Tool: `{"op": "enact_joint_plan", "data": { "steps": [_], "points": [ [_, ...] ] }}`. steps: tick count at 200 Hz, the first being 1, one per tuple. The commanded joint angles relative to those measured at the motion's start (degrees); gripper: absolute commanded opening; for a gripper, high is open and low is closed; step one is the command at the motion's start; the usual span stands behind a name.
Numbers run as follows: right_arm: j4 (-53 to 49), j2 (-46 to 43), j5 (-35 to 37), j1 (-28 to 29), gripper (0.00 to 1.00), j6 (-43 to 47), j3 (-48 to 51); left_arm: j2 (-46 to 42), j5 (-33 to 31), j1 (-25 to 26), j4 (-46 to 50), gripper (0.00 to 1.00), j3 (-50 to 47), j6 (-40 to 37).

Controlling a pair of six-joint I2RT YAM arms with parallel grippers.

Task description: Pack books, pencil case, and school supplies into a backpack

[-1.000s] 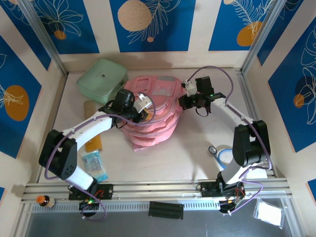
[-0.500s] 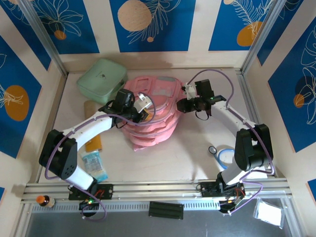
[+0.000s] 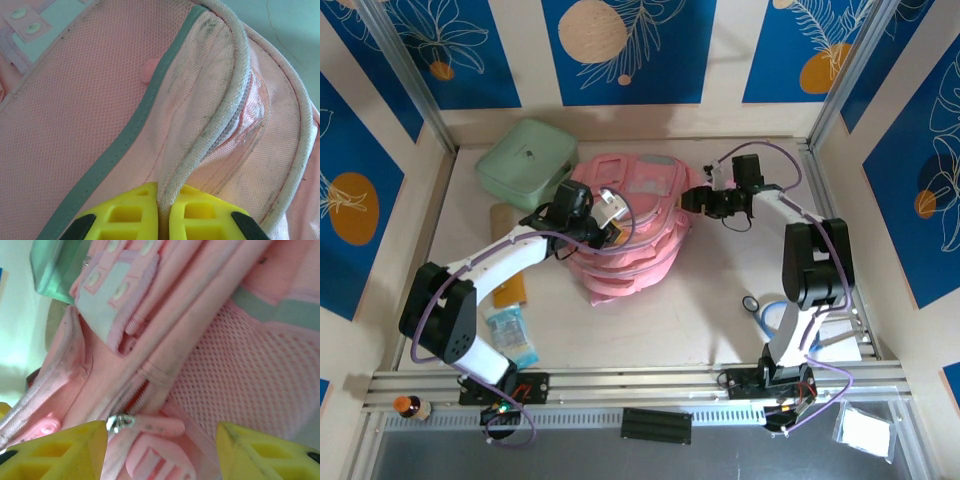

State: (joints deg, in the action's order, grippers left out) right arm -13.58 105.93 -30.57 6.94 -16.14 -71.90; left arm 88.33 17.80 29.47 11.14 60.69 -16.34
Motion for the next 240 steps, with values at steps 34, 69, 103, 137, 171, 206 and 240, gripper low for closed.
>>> {"op": "enact_joint_plan", "data": {
  "steps": [34, 69, 103, 137, 171, 206, 240],
  "points": [
    [2.31, 7.60, -10.72, 1.37, 0.65, -4.27, -7.47, -0.05, 0.64, -0.95, -1.26, 0.11, 1.80, 1.79],
    [0.78, 7.66, -13.09, 2.42, 0.65, -2.32, -6.12, 0.06, -0.45, -0.89, -1.21, 0.11, 1.71, 1.56],
    [0.71, 3.93, -13.99, 1.71, 0.60, -0.48, -2.78, 0.26, -3.96, -0.91, 0.74, 0.10, 1.98, -0.01],
    [-0.15, 0.75, -14.91, 0.77, 0.48, 1.40, -0.85, -0.13, -6.54, -1.13, 2.94, 0.10, 1.55, -1.67],
    [-1.22, -0.72, -15.54, 0.82, 0.41, 3.40, 0.09, -0.64, -5.36, -1.26, 2.33, 0.10, 0.79, -1.35],
    [-3.37, -0.35, -14.51, 1.29, 0.32, 5.42, -0.29, -0.62, -3.50, -1.26, 1.85, 0.10, 0.92, -0.98],
    [-5.80, 0.15, -7.75, 2.07, 0.34, 6.99, -1.08, -0.80, -2.70, -1.26, 1.61, 0.10, 0.99, -0.83]
  ]
}}
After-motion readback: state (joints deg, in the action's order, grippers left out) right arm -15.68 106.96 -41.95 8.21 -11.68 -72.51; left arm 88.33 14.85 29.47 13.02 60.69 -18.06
